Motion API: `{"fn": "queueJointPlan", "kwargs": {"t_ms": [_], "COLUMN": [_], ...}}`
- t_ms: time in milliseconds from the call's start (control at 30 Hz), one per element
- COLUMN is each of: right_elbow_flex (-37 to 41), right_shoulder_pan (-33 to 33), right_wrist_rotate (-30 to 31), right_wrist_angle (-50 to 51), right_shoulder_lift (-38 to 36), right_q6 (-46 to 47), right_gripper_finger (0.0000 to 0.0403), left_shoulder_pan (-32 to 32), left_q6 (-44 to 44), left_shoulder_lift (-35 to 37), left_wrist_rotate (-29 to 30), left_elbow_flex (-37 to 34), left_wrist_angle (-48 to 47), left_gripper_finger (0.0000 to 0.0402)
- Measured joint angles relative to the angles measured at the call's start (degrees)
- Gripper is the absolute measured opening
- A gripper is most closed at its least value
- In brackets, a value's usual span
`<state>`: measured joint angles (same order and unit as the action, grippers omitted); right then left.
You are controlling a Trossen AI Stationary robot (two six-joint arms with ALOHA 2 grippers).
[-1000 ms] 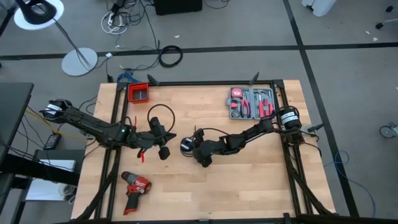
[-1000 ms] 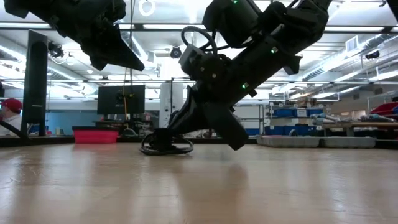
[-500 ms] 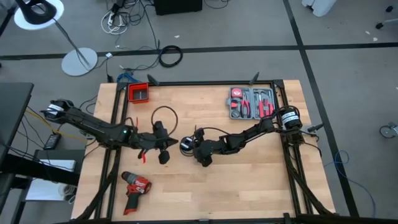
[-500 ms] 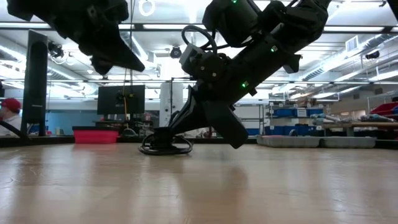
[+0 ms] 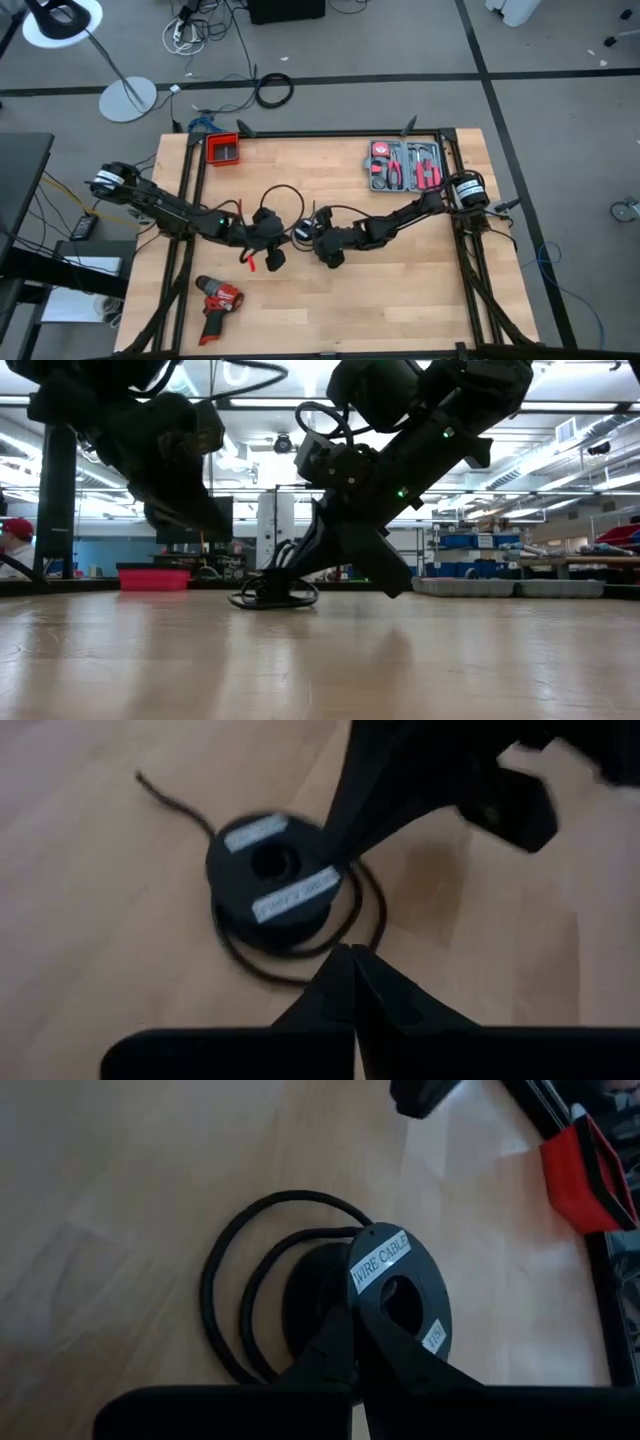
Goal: Coil cords
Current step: Uncoil the black wire from the black spool
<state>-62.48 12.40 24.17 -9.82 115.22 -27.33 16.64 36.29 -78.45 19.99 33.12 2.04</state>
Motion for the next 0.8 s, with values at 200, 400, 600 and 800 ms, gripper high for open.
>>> {"fn": "queueJointPlan", "kwargs": {"t_ms": [200, 400, 600, 800], "right_elbow_flex": [0.2, 0.35, 0.35, 0.35], "right_shoulder_pan": [1.52, 1.64, 2.49, 3.98], "right_wrist_rotate": [-0.38, -1.34, -0.37, 0.97], "right_wrist_angle": [2.13, 5.73, 6.64, 7.61], "right_shoulder_lift": [-1.77, -5.07, -6.88, -9.61], "right_q6": [0.1, 1.61, 2.72, 4.04], "right_gripper_finger": [0.0, 0.0001, 0.0001, 0.0001], "left_shoulder_pan": [-0.15, 0.11, 0.28, 0.63], "left_q6": [1.73, 1.2, -1.43, -4.55], "left_shoulder_lift": [-0.27, -0.27, -0.27, -0.25], "left_wrist_rotate": [-3.39, -4.22, -5.37, -5.6], "left_elbow_flex": [-0.02, -0.02, -0.02, -0.02], "left_wrist_angle": [0.06, 2.69, 5.93, 8.84], "left_gripper_finger": [0.0001, 0.0001, 0.0001, 0.0001]}}
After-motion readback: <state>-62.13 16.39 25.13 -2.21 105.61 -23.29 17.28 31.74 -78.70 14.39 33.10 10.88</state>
